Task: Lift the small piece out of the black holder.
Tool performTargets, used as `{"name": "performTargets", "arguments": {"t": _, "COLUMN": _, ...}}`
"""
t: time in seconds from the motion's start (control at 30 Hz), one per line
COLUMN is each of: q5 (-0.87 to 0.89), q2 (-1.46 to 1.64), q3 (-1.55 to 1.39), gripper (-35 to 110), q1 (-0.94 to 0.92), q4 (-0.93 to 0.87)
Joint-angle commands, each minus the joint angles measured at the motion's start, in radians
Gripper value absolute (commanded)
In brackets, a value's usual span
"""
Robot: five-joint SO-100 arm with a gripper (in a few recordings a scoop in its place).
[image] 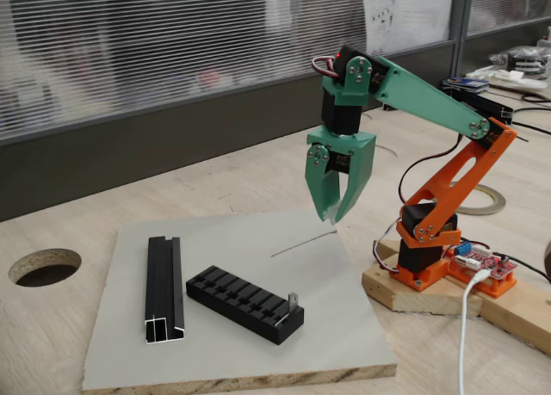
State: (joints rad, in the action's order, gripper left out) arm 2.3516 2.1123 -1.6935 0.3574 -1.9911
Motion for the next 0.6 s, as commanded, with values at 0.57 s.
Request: {"name": "performTargets", "arguments": {"t": 0.57, "q5": 0.242, "q2": 0.018, "q3": -0.21, "gripper": 26, "q1": 0.143, "q4": 0.376}}
